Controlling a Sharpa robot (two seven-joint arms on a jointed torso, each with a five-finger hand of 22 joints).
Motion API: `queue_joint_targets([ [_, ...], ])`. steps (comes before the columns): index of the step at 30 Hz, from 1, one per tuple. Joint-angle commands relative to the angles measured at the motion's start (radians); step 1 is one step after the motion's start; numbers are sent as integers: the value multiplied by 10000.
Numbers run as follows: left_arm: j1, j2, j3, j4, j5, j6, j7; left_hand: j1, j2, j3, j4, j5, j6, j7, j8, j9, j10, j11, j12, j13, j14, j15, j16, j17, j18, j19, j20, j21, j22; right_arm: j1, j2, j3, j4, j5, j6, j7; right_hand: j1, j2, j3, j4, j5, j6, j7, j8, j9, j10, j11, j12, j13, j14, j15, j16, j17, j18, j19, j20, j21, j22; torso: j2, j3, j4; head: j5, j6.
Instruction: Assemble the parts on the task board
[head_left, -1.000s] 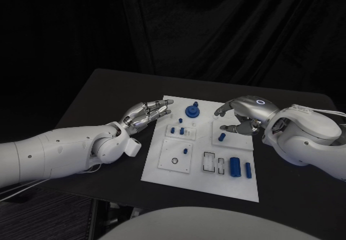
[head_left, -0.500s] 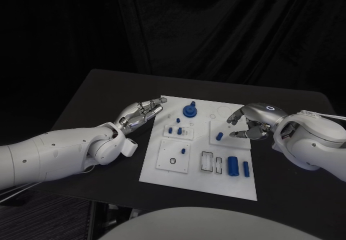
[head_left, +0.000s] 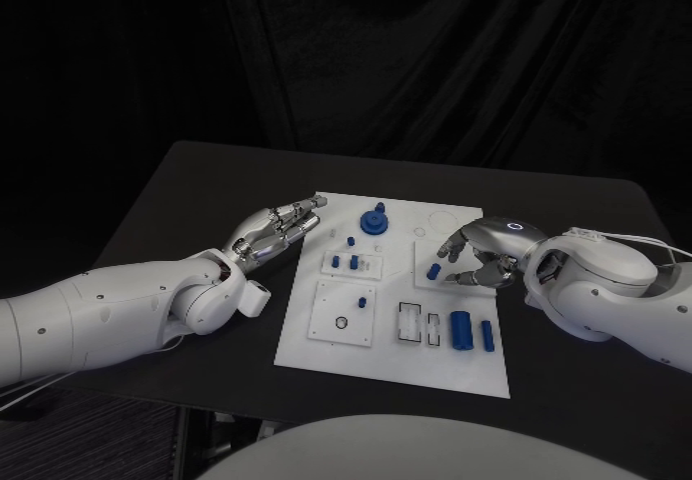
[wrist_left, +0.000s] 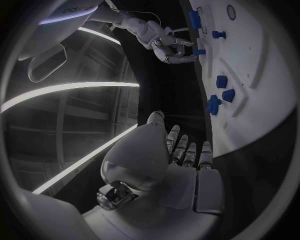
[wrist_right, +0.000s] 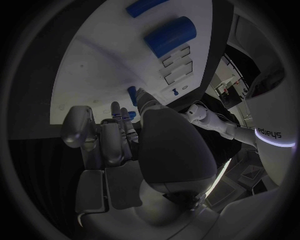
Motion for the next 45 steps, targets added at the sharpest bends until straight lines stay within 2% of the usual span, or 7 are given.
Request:
queue_joint_targets([
  [1,-28,32,9,10,-54,222,1413,113,42,68,5,49,104,116,5,18,-11,82,7,-6,13,115,-37,-10,147,-6,111,-23,12,-69,130,5,-140,-65,180,25,133,11,18,-91,135,41,-18,-40,-38,68,4,-75,-42,-12,-58,-61,-40,-91,-29,-60,-84,1419,11,8,3,-4,-1],
  [12,-148,17,9,24,-54,372,1298,230,91,129,-6,116,465,381,65,59,79,282,129,9,13,236,-37,-10,141,-1,209,-19,23,-227,566,6,-443,-67,193,143,140,77,69,-36,144,292,-229,56,-77,430,-61,-54,-103,27,-103,9,49,-103,-4,-88,28,1443,-1,-25,23,6,-1],
  [16,-192,33,10,5,-54,459,1257,354,114,195,-28,175,963,641,156,117,203,498,263,27,13,417,-37,-10,118,14,373,-6,66,-252,654,6,-528,-67,164,161,182,125,126,-23,145,340,-270,66,-94,571,-96,-53,-126,55,-133,41,86,-110,20,-111,87,1455,2,-30,30,22,-1],
  [18,-214,36,10,-2,-54,482,1245,380,115,209,-34,198,980,651,157,116,212,518,268,26,13,445,-37,-10,120,19,404,-2,81,-260,695,6,-560,-67,154,169,422,140,385,-72,784,479,-327,99,-116,758,-123,-175,-230,70,-180,52,95,-122,33,-156,133,1461,4,-31,35,28,-1],
  [21,-234,21,10,3,-54,500,1232,386,114,212,-35,204,978,651,157,116,211,519,267,26,13,449,-37,-10,122,20,410,0,86,-266,739,6,-586,-67,94,198,491,146,491,-81,863,583,-401,140,-107,834,-139,-217,-264,82,-186,68,117,-124,43,-170,169,1468,10,-37,33,41,-1],
  [32,-269,-9,10,2,-54,554,1188,409,109,222,-36,219,935,625,140,106,182,508,232,18,13,453,-37,-10,134,23,434,2,92,-273,781,7,-586,-67,-717,541,746,356,854,-331,960,2428,-383,1135,527,1963,-528,42,-159,170,-500,145,232,-154,125,-436,433,1516,2,-21,7,145,-1],
  [45,-286,16,10,-22,-54,607,1131,425,119,234,-36,229,958,634,143,108,167,501,219,15,13,455,-37,-10,146,26,452,4,100,-111,461,12,-129,-67,-1032,474,740,345,771,-579,816,2803,-531,1556,1136,2546,-710,-79,-169,105,-651,-78,-34,-129,59,-584,279,1470,-23,-17,-5,269,-1],
])
